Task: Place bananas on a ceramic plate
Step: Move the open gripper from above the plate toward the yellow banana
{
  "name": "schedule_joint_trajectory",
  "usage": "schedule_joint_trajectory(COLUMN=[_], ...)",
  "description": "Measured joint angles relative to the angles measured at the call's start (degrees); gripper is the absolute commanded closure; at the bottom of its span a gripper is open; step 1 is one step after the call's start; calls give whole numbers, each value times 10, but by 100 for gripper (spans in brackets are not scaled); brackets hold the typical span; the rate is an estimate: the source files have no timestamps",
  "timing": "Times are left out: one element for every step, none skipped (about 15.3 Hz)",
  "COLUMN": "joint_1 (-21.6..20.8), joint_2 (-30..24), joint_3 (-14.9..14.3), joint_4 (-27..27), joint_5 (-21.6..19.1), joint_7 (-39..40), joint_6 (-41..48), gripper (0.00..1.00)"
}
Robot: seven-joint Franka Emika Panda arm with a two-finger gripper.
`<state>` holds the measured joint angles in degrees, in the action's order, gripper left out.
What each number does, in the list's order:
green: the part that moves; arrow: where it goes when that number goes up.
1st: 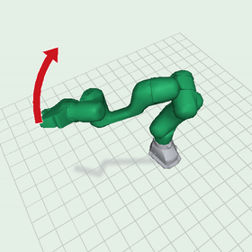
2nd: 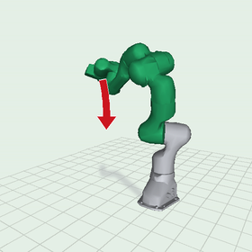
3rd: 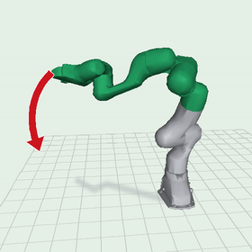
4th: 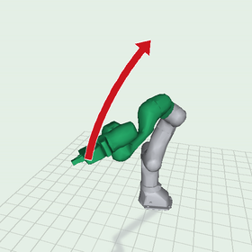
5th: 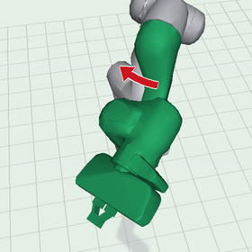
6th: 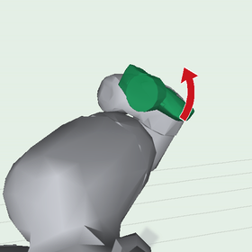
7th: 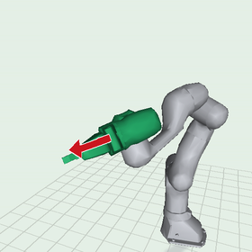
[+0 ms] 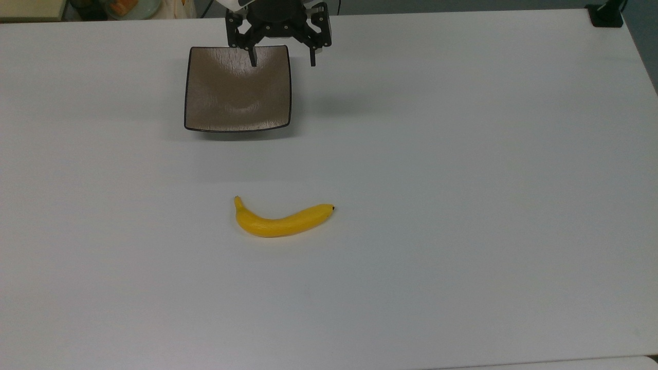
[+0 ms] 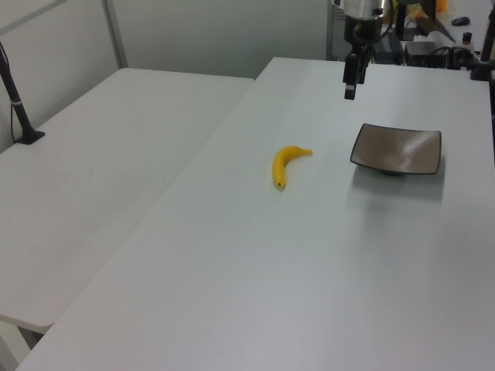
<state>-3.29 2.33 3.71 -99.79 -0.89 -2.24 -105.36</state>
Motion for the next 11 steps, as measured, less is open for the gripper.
schedule_joint_trajectory(joint_1=[0, 0, 0, 0, 0, 0, 0, 0, 0, 0, 0], joint_2=[0, 0, 0, 0, 0, 0, 0, 0, 0, 0, 0], joint_3=[-1, -1, -2, -2, -3, -3, -3, -3, -3, -3, -3], joint_4=[0, 0, 0, 0, 0, 0, 0, 0, 0, 0, -1], joint_5=[7, 7, 7, 7, 7, 7, 7, 7, 7, 7, 7], joint_7=[0, -1, -3, -4, -4, -5, -5, -7, -14, -26, -43], joint_6=[2, 2, 2, 2, 2, 2, 2, 2, 2, 2, 2], gripper=[0, 0, 0, 0, 0, 0, 0, 0, 0, 0, 0])
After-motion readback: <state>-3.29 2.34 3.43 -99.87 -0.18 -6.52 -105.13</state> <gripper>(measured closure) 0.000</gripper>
